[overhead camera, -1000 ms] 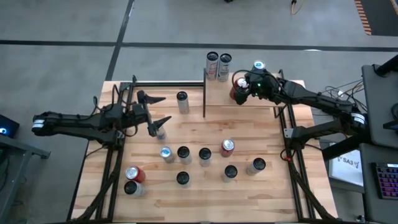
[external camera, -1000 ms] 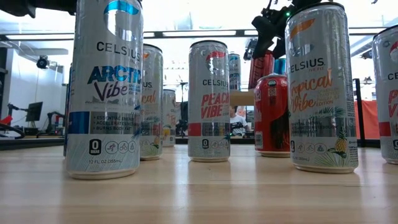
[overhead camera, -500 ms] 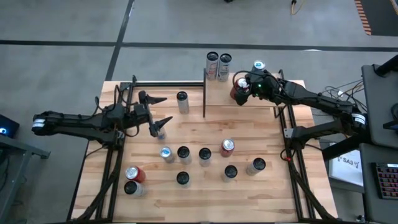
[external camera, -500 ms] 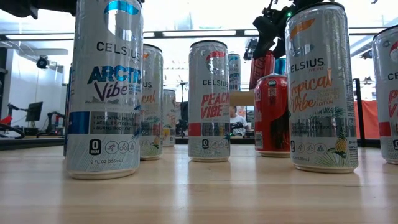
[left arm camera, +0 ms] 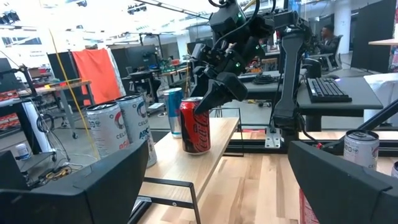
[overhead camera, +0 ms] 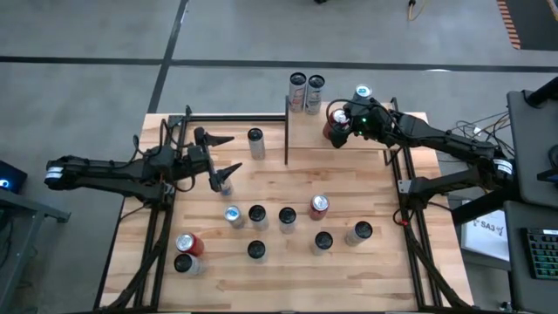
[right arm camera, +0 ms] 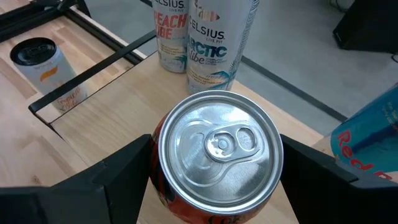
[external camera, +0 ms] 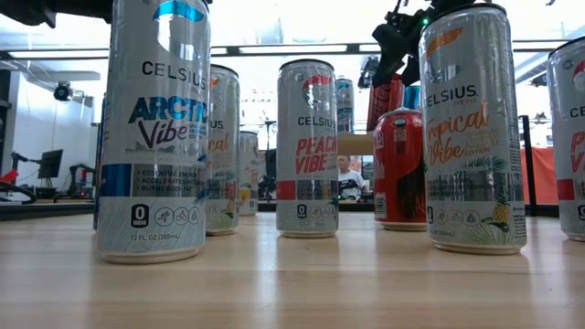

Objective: Place canned beverage on shelf
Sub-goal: Put the top red black soda can on the shelf

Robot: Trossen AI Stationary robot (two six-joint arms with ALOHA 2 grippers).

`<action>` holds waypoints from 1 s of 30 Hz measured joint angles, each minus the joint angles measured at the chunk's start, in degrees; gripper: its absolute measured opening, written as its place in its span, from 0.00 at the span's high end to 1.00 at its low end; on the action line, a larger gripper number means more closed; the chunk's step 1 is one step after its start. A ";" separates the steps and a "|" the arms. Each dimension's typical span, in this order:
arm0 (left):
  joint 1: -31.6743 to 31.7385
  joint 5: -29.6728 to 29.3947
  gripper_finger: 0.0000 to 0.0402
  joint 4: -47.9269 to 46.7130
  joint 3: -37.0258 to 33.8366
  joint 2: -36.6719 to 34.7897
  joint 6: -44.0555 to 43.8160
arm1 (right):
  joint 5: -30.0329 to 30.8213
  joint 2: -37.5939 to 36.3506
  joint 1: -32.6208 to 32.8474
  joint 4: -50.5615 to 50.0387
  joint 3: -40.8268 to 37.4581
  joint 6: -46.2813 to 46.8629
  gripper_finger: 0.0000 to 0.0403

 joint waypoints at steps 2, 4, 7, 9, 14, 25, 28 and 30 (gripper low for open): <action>0.00 0.00 0.08 0.00 0.00 0.00 -0.41 | -0.02 0.00 0.00 0.00 0.00 -0.40 0.27; 0.00 0.00 0.08 -0.02 0.00 0.02 -0.92 | -0.02 0.01 0.00 0.00 0.00 -0.44 0.26; 0.00 -0.01 0.08 -0.02 0.00 0.02 -1.12 | 0.01 0.04 0.00 -0.01 0.00 -0.44 0.26; 0.00 -0.01 0.08 -0.02 0.00 0.02 -1.12 | 0.37 0.04 0.00 -0.04 0.00 -0.42 0.26; 0.00 0.00 0.08 0.34 0.00 0.00 -1.60 | 0.42 0.04 0.00 -0.04 0.00 -0.74 0.26; 0.00 0.00 0.08 1.25 0.00 -0.02 -1.60 | 0.38 0.12 -0.04 -0.39 -0.13 -0.60 0.17; 0.00 0.00 0.08 1.25 0.00 -0.02 -1.60 | 0.35 0.35 -0.04 -0.80 -0.39 -0.35 0.14; 0.00 0.00 0.08 1.25 0.00 -0.02 -1.60 | 0.35 0.28 -0.04 -0.51 -0.37 -0.31 0.14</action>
